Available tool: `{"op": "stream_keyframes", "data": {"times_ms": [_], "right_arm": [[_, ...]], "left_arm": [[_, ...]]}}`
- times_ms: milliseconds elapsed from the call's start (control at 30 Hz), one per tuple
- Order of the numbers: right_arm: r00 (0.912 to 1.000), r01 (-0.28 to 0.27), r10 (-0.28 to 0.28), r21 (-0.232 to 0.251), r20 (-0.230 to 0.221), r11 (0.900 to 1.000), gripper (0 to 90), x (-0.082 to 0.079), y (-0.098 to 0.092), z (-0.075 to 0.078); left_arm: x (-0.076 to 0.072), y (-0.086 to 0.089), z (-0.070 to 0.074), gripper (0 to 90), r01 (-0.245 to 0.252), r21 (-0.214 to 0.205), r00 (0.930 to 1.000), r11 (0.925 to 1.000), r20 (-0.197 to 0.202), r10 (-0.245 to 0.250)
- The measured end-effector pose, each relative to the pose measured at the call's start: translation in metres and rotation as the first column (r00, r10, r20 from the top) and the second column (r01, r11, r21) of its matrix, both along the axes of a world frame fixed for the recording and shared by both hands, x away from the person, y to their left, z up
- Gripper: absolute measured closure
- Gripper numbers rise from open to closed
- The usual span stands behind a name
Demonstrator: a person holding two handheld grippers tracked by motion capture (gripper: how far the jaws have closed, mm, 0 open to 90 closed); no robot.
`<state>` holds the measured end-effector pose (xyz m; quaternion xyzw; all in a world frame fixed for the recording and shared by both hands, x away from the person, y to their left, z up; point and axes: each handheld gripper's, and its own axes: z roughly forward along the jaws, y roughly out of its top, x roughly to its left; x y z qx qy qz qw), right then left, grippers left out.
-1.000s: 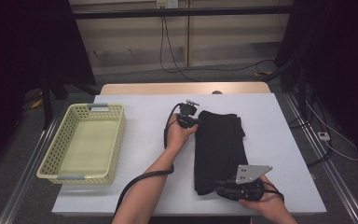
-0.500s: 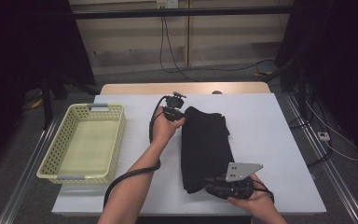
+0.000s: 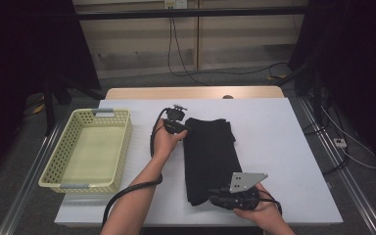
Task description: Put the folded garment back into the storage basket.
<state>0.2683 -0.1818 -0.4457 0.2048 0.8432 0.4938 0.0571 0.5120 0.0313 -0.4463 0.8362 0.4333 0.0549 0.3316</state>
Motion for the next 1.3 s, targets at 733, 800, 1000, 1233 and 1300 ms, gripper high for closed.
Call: {"op": "stream_keyframes", "data": {"times_ms": [733,800,1000,1233,1300], "right_arm": [[0.9998,0.010,-0.010,0.018,0.017,0.9998,81.6,0.002,0.003,0.005],[0.9997,0.023,-0.023,0.052,0.009,0.9984,81.6,0.005,0.002,0.008],[0.9994,0.033,-0.033,0.094,0.006,0.9950,81.6,0.010,0.007,0.016],[0.9992,0.033,-0.035,0.132,0.018,0.9907,81.6,0.017,0.017,0.027],[0.9994,0.023,-0.027,0.143,0.021,0.9895,81.6,0.019,0.022,0.030]], "left_arm": [[0.011,-0.011,0.029,83.6,-0.026,-0.025,0.9987,0.9993,-0.045,0.025],[0.011,-0.012,0.041,83.8,-0.029,-0.010,0.9991,0.9995,-0.031,0.029],[0.014,-0.012,0.070,84.1,-0.030,0.038,0.9993,0.9988,-0.023,0.031],[0.018,-0.010,0.095,84.3,-0.036,0.089,0.9991,0.9954,-0.020,0.038],[0.020,-0.008,0.101,84.3,-0.039,0.095,0.9989,0.9947,-0.024,0.041]]}}
